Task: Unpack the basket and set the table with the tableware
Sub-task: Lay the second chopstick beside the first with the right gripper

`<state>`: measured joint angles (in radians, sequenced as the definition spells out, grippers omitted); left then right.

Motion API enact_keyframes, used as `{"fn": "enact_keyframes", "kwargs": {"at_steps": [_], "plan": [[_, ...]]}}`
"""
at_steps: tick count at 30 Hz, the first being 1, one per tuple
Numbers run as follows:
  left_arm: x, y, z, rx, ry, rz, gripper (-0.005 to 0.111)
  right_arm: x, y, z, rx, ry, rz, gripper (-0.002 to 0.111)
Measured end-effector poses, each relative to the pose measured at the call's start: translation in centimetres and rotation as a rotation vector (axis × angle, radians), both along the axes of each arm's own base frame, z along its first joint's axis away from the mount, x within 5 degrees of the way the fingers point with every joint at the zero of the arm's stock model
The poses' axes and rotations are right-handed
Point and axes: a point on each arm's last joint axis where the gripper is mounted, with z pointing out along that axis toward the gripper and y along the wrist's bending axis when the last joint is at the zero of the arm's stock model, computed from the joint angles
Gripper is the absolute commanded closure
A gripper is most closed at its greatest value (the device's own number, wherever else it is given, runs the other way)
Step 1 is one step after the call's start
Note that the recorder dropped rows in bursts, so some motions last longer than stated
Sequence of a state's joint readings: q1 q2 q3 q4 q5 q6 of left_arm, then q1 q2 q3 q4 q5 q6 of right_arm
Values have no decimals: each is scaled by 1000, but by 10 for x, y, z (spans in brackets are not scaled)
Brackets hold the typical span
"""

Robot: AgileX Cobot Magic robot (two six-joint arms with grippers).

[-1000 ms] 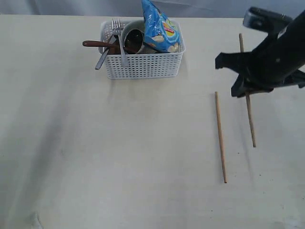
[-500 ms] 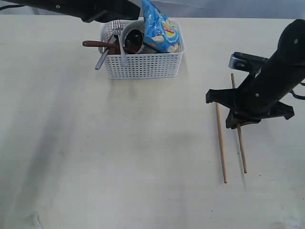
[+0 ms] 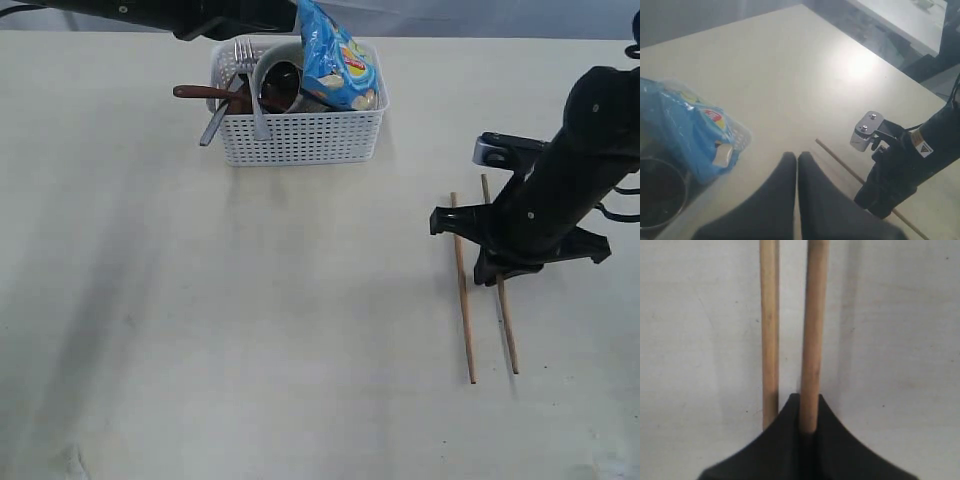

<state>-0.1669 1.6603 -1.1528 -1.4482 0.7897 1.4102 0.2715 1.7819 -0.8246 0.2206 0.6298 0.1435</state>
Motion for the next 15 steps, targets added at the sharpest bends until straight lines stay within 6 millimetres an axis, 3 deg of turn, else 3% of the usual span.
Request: {"fn": "enact_keyframes", "kwargs": {"at_steps": [12, 13, 15], "plan": [[0, 0, 0, 0, 0, 0, 105, 4, -2, 0, -19, -50, 19, 107], [0, 0, 0, 0, 0, 0, 105, 4, -2, 0, -19, -50, 16, 105], [-1, -1, 0, -5, 2, -12, 105, 4, -2, 0, -18, -49, 7, 88]]}}
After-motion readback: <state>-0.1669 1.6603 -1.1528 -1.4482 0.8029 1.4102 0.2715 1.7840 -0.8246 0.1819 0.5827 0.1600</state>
